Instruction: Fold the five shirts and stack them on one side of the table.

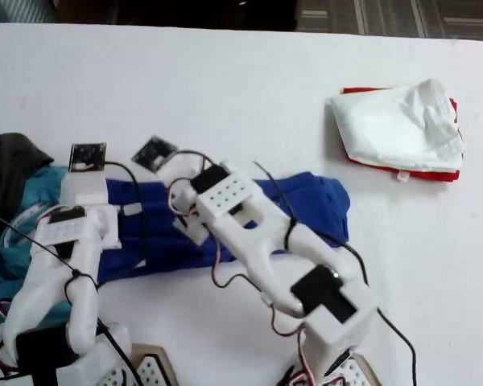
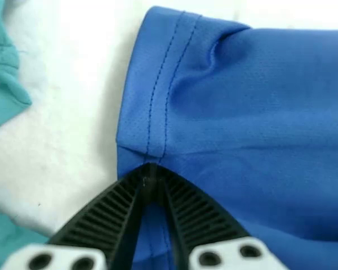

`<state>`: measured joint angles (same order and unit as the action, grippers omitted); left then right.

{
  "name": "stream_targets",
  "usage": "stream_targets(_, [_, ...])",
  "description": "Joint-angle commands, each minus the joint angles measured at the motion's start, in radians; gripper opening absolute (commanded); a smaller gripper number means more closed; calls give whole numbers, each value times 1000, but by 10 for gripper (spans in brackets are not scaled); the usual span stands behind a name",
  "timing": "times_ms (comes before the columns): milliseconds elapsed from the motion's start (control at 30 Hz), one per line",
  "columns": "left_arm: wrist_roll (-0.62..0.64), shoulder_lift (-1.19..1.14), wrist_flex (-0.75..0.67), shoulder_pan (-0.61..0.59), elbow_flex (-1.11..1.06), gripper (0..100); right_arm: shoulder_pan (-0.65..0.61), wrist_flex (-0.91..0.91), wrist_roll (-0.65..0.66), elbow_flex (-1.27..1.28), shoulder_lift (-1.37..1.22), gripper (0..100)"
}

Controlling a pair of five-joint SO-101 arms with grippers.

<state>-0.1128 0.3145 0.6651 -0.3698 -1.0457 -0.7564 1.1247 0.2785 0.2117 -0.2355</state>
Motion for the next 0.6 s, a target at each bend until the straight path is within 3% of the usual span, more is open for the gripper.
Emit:
stream_targets(0, [5, 35, -15, -11, 10, 28, -53, 13, -5, -20, -31, 19])
stream_targets(567, [5, 34, -15, -11, 10, 28, -90, 159, 2, -17, 47, 19])
